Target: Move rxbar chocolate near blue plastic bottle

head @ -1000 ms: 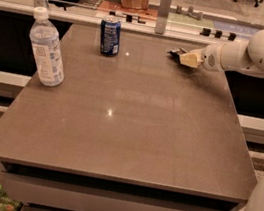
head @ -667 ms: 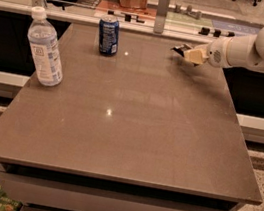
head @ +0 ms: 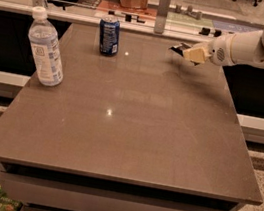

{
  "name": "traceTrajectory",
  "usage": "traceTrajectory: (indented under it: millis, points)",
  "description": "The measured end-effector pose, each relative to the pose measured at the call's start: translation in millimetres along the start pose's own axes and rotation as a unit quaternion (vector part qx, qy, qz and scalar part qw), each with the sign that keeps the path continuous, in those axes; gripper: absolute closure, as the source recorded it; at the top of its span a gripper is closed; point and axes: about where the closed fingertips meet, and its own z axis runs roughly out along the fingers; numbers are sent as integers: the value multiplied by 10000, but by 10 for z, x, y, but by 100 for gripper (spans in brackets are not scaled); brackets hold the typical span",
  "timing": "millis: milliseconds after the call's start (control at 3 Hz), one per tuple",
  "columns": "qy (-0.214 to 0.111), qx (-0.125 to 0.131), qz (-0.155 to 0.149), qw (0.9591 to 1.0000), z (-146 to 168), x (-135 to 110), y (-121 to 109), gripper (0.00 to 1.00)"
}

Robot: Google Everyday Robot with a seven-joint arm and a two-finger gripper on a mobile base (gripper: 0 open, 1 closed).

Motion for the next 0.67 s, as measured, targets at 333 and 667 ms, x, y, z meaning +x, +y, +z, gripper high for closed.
traceTrajectory:
  millis: [333, 667]
  points:
    - [2, -352, -128, 9993, -93, -55, 285, 100]
    - [-6, -546, -271, 9981, -228, -147, 620, 100]
